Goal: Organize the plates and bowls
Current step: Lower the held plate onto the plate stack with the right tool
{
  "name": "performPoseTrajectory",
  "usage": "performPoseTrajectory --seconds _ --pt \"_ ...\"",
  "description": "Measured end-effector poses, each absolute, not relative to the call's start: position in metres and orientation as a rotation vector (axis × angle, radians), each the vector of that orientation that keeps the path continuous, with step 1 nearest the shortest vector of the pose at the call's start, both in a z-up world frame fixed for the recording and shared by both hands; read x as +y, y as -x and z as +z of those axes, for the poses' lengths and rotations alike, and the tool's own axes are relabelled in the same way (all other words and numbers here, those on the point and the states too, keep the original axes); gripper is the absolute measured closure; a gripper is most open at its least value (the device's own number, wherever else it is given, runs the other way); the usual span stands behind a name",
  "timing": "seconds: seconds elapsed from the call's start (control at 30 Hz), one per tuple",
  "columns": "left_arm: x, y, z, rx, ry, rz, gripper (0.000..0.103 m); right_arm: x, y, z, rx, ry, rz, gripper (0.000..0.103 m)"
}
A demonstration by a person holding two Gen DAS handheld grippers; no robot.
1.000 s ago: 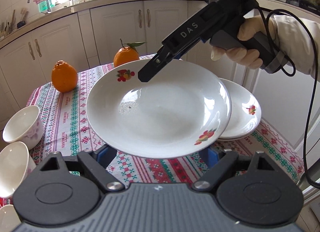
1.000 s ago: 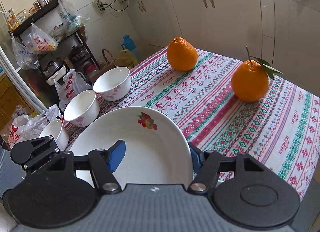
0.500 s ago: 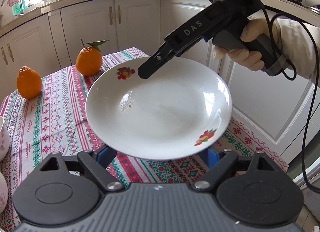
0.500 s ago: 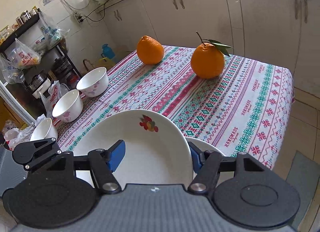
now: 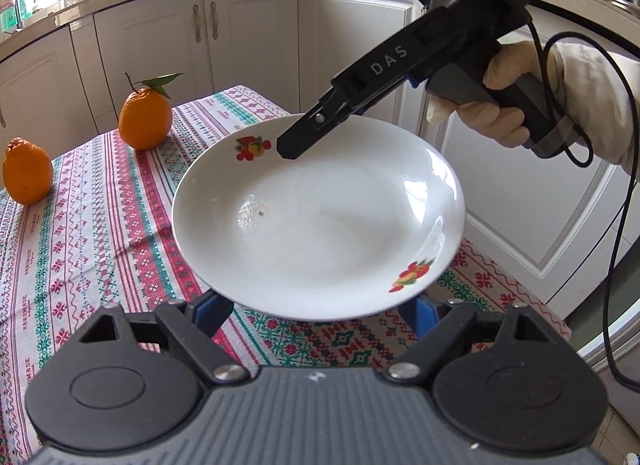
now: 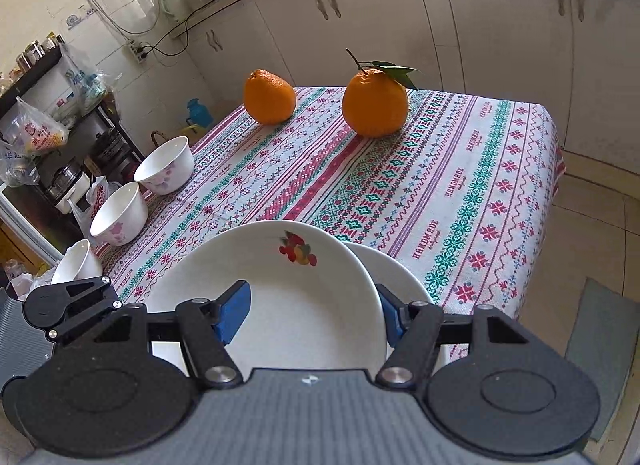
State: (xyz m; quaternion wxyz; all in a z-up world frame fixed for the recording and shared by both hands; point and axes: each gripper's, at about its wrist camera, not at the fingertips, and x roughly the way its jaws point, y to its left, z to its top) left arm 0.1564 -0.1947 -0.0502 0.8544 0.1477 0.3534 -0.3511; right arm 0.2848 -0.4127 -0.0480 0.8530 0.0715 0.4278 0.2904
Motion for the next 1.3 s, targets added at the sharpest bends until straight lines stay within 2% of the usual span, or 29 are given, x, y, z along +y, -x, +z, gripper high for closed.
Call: performPoseTrajectory --seconds 1.3 --pt "-0.202 -0.171 -0.057 0.767 -0.322 -0.797 0.010 -0.442 -0.266 -0.062 0.914 -0.195 0.532 0.031"
